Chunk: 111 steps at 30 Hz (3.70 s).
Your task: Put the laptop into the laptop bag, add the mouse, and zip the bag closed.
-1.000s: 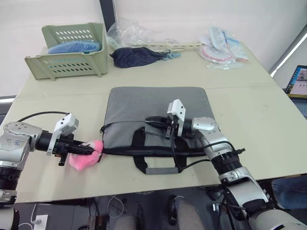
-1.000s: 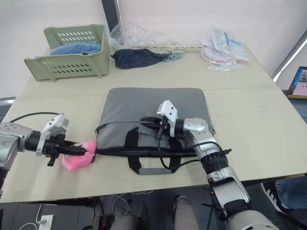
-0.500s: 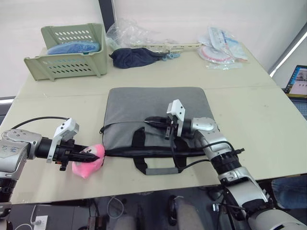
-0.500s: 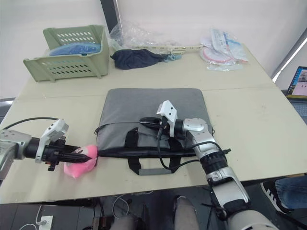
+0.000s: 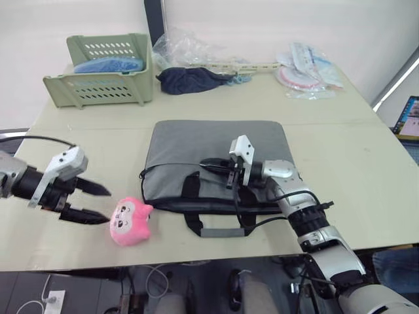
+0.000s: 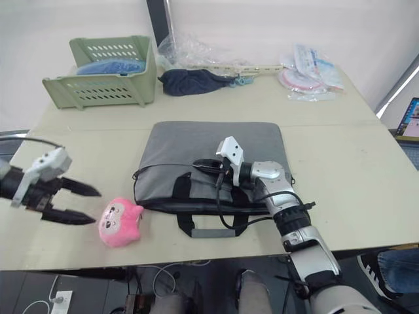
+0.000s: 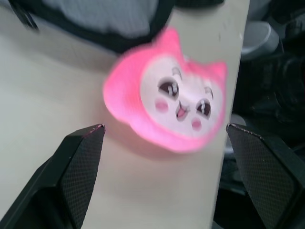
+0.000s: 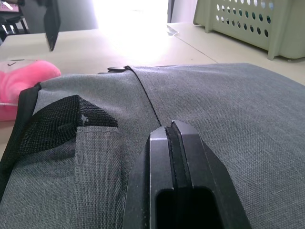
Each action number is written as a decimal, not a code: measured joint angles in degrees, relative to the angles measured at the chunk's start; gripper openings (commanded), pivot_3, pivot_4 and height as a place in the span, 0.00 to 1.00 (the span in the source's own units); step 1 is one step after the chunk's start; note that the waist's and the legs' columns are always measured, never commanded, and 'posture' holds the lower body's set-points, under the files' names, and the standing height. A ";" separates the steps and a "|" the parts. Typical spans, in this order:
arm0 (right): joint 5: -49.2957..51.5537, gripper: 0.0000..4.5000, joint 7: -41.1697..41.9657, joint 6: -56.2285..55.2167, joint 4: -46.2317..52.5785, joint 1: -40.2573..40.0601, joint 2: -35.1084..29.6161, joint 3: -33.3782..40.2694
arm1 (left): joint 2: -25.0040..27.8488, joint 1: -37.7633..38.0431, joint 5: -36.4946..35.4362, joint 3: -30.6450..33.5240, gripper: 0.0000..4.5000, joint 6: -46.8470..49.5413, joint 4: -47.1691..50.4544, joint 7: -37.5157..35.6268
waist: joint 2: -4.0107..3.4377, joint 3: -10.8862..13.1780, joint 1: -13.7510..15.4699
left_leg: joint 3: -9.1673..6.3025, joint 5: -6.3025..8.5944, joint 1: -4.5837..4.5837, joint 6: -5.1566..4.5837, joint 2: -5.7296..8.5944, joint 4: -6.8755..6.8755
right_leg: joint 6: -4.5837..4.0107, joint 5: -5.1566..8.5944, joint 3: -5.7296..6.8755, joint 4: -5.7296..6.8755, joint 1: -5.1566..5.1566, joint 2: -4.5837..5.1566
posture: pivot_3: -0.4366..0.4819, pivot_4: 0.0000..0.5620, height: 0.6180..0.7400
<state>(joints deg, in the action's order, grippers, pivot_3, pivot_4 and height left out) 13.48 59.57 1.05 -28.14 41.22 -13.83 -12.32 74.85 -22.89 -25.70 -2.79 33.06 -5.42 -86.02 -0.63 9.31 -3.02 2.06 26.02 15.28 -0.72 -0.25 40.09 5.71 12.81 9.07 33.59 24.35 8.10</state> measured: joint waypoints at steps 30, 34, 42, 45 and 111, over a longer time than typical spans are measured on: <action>-0.38 0.00 0.12 -1.08 -0.69 0.16 0.62 -0.40 | 3.94 -23.65 -8.17 -43.04 0.34 -11.72 -5.99 0.00 | 0.01 -0.04 0.07 | 0.13 0.06 0.01 0.17 -0.51 0.00 | -0.24 0.14 -0.03 0.01 0.10 -0.53 | 0.48 0.27 1.00; -0.38 0.00 0.12 -1.08 -0.70 0.16 0.62 -0.34 | 4.74 -21.25 -10.47 -41.16 0.01 -8.73 -4.68 0.00 | -0.04 -0.01 0.08 | 0.13 0.06 0.01 0.17 -0.51 0.00 | -0.26 0.15 -0.02 0.01 0.10 -0.54 | 0.48 0.27 1.00; -0.39 0.00 0.13 -1.12 -0.78 0.15 0.75 -0.39 | 6.46 -12.75 -17.04 -32.35 0.01 -0.02 0.79 0.02 | -0.13 0.06 -0.02 | 0.10 0.08 0.01 0.22 -0.55 -0.02 | -0.31 0.18 -0.01 0.00 0.12 -0.58 | 0.48 0.27 1.00; -0.39 0.00 0.13 -1.16 -0.99 0.24 0.80 -0.35 | 3.46 -8.35 -19.37 -26.57 0.01 3.20 3.11 0.82 | -0.16 0.07 -0.04 | 0.10 0.09 0.01 0.22 -0.55 -0.02 | -0.31 0.18 -0.02 0.01 0.12 -0.57 | 0.48 0.27 1.00; 4.66 0.00 1.69 19.33 20.64 -7.81 -9.88 3.82 | -22.14 9.38 -11.84 4.54 0.01 7.77 3.98 19.30 | -1.21 0.50 1.46 | -0.17 0.17 0.40 0.37 -0.59 -0.09 | -0.31 0.18 0.22 -0.32 0.45 -0.55 | 0.48 0.27 1.00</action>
<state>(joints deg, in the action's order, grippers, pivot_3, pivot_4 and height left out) 18.14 61.26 20.37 -7.50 33.41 -23.71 -8.50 52.71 -13.51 -37.54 1.75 40.83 -1.44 -66.72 -1.84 9.81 -1.56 1.89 26.19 15.68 -0.34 -0.84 39.99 5.40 12.98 9.29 33.27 24.80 7.54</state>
